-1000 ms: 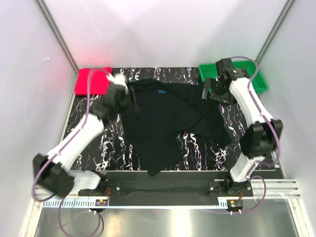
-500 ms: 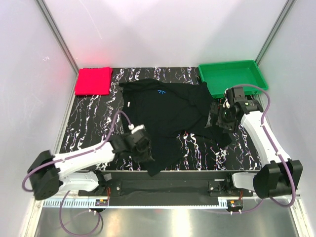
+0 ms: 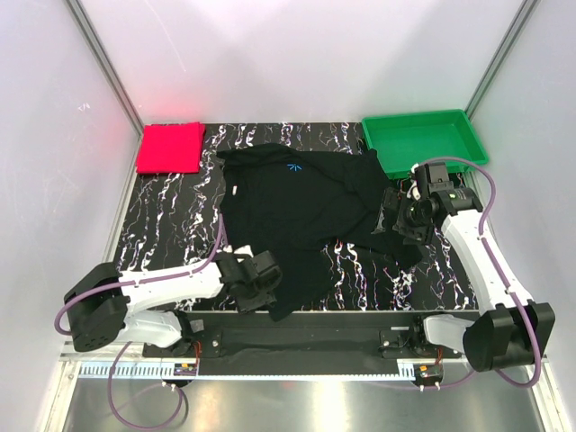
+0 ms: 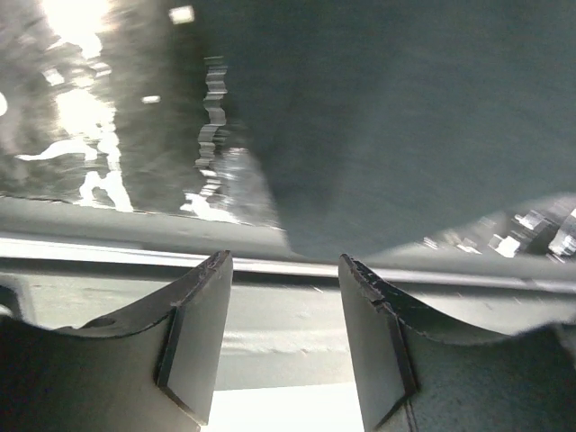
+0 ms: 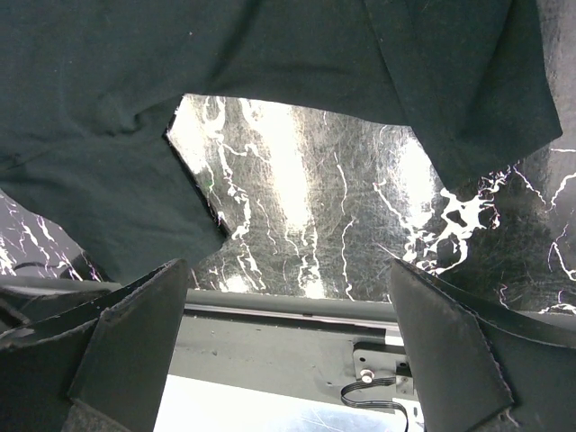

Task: Fold and stack the t-shirts
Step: Flatten the tshirt out

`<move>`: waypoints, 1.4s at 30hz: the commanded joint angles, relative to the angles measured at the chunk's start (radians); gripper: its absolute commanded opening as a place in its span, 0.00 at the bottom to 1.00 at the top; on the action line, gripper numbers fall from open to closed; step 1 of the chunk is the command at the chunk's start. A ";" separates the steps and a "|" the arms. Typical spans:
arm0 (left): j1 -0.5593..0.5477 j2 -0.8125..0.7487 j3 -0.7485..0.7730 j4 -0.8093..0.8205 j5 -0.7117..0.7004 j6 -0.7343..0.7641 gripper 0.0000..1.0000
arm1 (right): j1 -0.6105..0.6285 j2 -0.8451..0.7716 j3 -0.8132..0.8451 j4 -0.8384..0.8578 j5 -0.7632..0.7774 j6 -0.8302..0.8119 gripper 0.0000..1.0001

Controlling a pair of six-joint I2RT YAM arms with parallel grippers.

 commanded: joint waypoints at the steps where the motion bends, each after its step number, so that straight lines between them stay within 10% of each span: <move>1: -0.007 -0.027 -0.053 0.013 -0.033 -0.103 0.54 | -0.004 -0.046 -0.002 0.026 -0.019 0.012 1.00; 31: 0.048 0.121 -0.034 0.165 -0.015 0.005 0.41 | -0.002 -0.109 -0.019 -0.009 -0.015 0.003 1.00; 37: 0.107 0.131 -0.073 0.191 0.011 0.024 0.03 | -0.004 -0.109 -0.039 -0.004 0.008 0.038 1.00; 42: 0.253 -0.178 -0.085 0.058 -0.099 0.109 0.00 | -0.002 -0.063 -0.096 0.042 -0.007 0.080 0.95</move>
